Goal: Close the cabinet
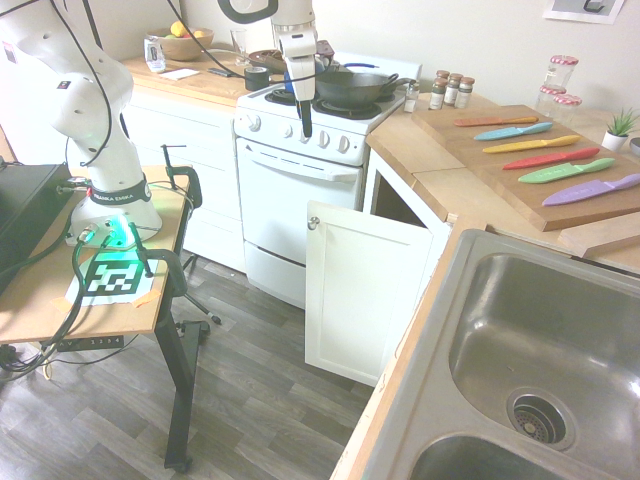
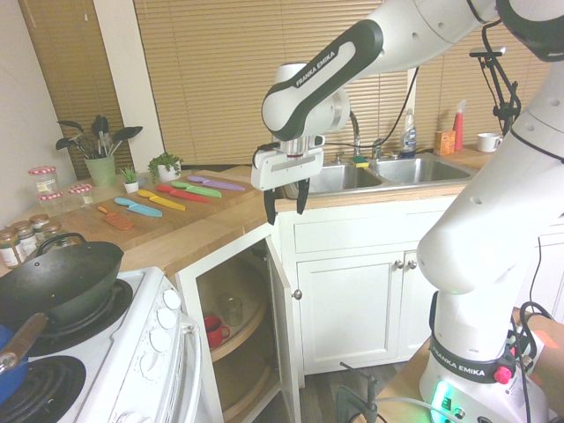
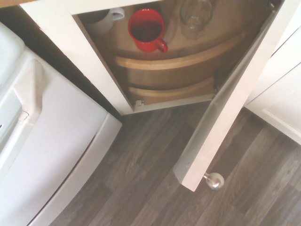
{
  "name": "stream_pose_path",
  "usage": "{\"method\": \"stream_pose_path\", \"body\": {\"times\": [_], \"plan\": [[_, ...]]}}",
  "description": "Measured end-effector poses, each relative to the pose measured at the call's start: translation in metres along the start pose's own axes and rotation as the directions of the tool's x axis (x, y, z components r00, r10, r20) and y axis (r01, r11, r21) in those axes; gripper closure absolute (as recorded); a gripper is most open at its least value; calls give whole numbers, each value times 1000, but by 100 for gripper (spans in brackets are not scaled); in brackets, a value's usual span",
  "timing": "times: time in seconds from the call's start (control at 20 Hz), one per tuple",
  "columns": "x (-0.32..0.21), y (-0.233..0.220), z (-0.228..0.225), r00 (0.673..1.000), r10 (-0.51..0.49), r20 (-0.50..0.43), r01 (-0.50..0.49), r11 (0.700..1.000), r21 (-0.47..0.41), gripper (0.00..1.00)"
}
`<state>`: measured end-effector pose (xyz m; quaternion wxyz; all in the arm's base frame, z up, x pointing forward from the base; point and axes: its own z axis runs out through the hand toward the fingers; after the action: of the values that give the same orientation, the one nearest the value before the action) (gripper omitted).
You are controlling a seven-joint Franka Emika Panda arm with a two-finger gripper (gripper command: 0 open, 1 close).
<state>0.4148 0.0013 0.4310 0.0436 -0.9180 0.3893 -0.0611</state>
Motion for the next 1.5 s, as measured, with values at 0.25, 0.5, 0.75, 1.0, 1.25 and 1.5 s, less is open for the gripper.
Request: {"method": "stream_pose_path", "body": {"times": [0.25, 0.5, 0.75, 1.0, 1.25, 1.5], "plan": [[3, -1, 17, 1000, -8, 18, 8, 1000, -27, 0], [29, 9, 41, 1000, -6, 4, 6, 999, -52, 0], [95, 56, 36, 999, 19, -44, -21, 998, -55, 0], [147, 95, 86, 999, -33, -37, 28, 990, -136, 0], [173, 109, 148, 998, -70, 5, 70, 981, -180, 0], [185, 101, 202, 995, -94, 40, 100, 971, -218, 0]]}}
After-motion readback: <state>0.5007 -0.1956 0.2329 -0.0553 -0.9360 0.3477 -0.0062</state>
